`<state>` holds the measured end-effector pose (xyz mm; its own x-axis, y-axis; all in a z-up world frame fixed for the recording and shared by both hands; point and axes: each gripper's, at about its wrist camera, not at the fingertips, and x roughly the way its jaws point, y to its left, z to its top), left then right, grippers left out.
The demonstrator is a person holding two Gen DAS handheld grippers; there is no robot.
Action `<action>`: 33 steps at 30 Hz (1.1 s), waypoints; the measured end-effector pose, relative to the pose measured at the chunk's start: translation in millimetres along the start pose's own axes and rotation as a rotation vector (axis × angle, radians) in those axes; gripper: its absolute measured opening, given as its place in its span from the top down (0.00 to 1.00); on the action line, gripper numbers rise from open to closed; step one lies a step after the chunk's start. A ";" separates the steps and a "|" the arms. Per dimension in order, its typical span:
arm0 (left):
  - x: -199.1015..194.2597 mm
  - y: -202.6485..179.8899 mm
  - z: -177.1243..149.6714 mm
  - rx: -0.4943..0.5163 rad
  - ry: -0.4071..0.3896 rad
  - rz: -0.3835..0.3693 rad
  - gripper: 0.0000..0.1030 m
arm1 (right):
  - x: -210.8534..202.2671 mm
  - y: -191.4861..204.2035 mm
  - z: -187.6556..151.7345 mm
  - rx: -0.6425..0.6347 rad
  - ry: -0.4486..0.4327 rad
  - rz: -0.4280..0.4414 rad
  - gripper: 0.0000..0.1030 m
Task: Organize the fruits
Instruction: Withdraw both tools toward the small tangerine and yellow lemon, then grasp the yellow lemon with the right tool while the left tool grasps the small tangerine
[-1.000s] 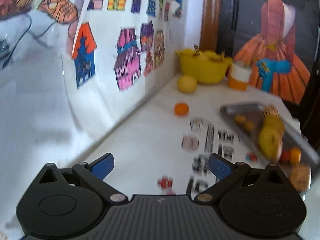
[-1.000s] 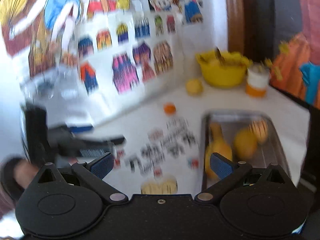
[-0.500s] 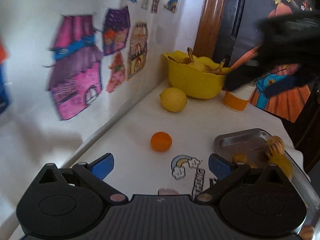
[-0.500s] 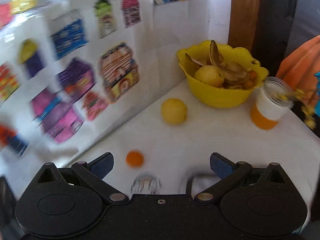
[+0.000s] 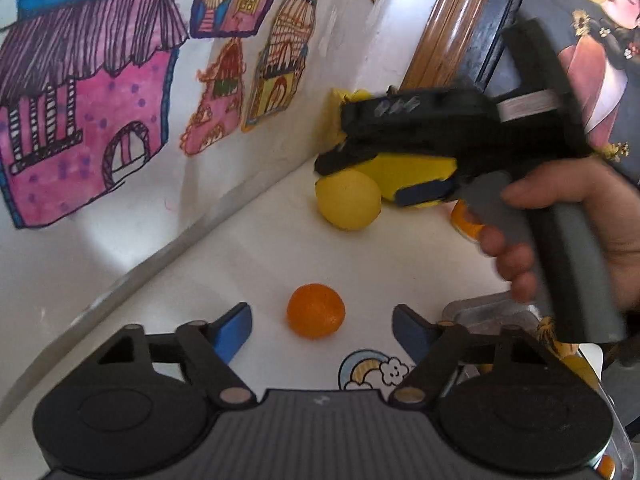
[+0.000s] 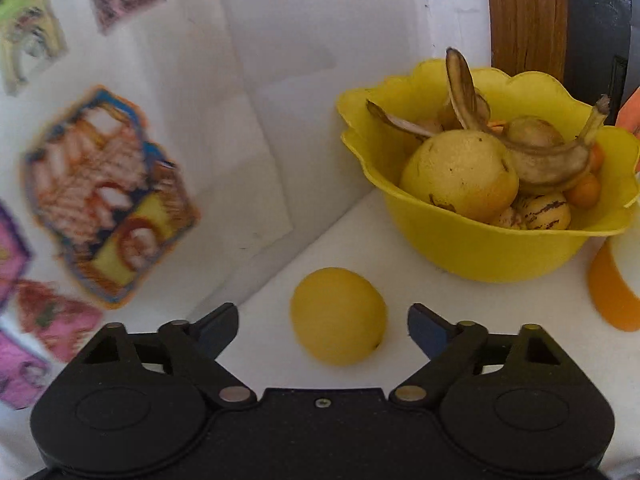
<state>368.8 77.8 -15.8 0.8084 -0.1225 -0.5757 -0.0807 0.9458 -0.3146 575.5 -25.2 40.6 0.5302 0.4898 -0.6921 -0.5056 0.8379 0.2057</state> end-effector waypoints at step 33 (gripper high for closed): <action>8.3 6.6 -7.0 -0.004 0.004 -0.065 0.66 | -33.4 4.7 -65.8 -0.042 0.001 0.059 0.42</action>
<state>370.9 80.9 -27.9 0.8097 -0.1849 -0.5570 -0.0303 0.9346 -0.3544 510.7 -53.4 19.2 0.4975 0.5379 -0.6805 -0.5640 0.7966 0.2173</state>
